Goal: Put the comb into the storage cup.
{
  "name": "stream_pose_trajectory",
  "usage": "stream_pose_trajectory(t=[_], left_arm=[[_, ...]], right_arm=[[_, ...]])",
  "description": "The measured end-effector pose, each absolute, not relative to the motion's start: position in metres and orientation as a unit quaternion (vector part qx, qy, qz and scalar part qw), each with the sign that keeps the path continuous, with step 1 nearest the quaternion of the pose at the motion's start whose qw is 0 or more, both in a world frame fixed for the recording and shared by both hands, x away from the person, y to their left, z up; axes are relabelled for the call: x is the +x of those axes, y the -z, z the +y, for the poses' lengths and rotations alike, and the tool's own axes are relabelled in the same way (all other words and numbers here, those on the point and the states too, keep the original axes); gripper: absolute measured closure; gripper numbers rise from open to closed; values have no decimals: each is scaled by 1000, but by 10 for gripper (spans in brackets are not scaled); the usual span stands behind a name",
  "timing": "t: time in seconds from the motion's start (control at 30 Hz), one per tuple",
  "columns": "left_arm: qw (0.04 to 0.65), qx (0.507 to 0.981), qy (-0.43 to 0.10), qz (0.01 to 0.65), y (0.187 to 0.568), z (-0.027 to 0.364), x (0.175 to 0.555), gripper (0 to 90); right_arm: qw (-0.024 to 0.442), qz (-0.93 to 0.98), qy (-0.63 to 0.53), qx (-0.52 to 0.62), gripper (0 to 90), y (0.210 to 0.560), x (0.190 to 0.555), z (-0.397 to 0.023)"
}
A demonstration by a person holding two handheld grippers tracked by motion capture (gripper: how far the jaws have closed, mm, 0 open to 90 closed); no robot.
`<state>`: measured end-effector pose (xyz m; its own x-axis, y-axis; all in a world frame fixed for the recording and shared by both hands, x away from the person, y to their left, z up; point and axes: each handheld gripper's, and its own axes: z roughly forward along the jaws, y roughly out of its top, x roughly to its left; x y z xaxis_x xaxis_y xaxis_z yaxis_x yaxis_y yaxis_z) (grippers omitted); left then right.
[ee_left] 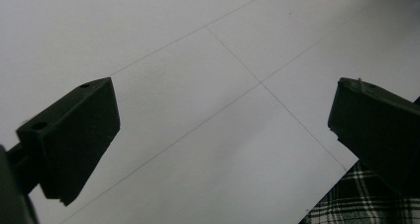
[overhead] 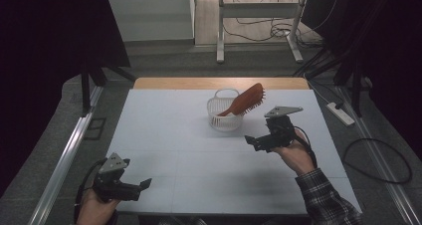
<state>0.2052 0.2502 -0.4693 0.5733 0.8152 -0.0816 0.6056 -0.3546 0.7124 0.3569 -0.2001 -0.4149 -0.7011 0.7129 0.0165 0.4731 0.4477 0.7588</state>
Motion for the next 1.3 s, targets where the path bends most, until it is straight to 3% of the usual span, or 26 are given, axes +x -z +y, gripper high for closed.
stream_pose_trajectory(t=[1.3], left_arm=[[372, 801, -147, 445, 468, 254, 204, 0]], right_arm=[[153, 835, -377, 371, 0, 420, 317, -241]])
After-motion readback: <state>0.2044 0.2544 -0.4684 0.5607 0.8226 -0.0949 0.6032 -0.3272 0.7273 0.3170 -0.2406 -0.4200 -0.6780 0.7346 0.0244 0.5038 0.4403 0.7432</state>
